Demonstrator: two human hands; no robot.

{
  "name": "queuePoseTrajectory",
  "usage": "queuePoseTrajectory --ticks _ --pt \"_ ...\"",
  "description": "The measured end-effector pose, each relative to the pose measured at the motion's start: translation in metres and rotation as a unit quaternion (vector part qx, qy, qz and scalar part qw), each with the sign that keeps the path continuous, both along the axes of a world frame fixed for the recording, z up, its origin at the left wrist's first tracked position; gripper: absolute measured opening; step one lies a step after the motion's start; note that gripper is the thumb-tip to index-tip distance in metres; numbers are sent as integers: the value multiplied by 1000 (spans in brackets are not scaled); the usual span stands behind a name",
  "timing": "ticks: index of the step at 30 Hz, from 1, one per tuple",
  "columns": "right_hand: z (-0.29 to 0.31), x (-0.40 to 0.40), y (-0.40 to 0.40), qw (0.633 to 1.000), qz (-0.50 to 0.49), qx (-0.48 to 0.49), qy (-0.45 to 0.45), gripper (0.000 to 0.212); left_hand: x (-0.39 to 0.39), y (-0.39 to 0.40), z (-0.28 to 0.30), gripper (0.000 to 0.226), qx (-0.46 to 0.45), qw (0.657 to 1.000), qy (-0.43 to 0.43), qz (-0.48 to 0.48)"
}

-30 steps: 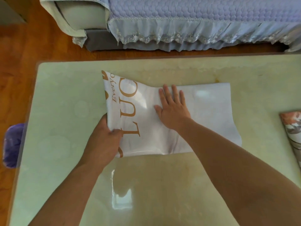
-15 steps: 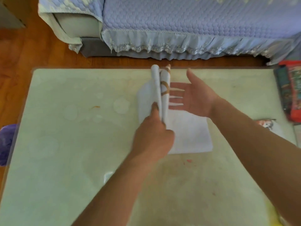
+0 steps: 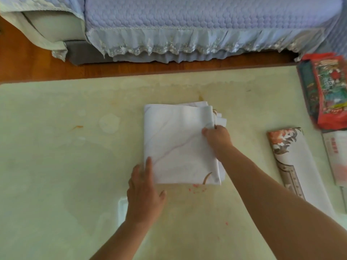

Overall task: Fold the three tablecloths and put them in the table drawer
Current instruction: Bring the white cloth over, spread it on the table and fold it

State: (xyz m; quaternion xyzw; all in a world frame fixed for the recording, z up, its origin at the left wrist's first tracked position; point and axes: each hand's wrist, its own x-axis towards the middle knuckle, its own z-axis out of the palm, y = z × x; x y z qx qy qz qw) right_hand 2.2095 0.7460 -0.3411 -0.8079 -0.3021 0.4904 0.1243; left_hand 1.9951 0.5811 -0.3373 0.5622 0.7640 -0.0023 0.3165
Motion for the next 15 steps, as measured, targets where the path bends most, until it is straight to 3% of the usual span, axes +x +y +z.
queuePoseTrajectory --ticks 3,5,6,8,9,10,11,12,13,15 --pt "21 -2 15 994 79 4 -70 36 -9 4 -10 117 -35 999 -36 -8" --pt "53 -11 29 982 138 55 -116 36 -9 20 9 101 -31 987 -127 89" --pt "71 -20 32 979 154 92 -96 35 -12 30 31 84 -23 967 -200 157" --pt "106 -49 32 965 199 170 -13 30 -31 49 76 43 10 868 -398 295" --pt "124 -68 30 956 220 185 59 27 -44 59 103 40 17 808 -478 344" --pt "137 -87 25 942 239 174 160 25 -61 70 125 53 13 765 -539 352" --pt "148 -106 20 915 262 141 271 25 -80 83 141 73 -3 761 -551 342" --pt "153 -123 15 881 292 104 357 30 -98 94 151 81 -21 782 -528 330" --pt "147 -136 8 857 326 81 390 36 -116 102 155 76 -38 810 -489 321" --pt "118 -147 -2 875 384 95 280 45 -151 112 138 51 -45 874 -356 326"
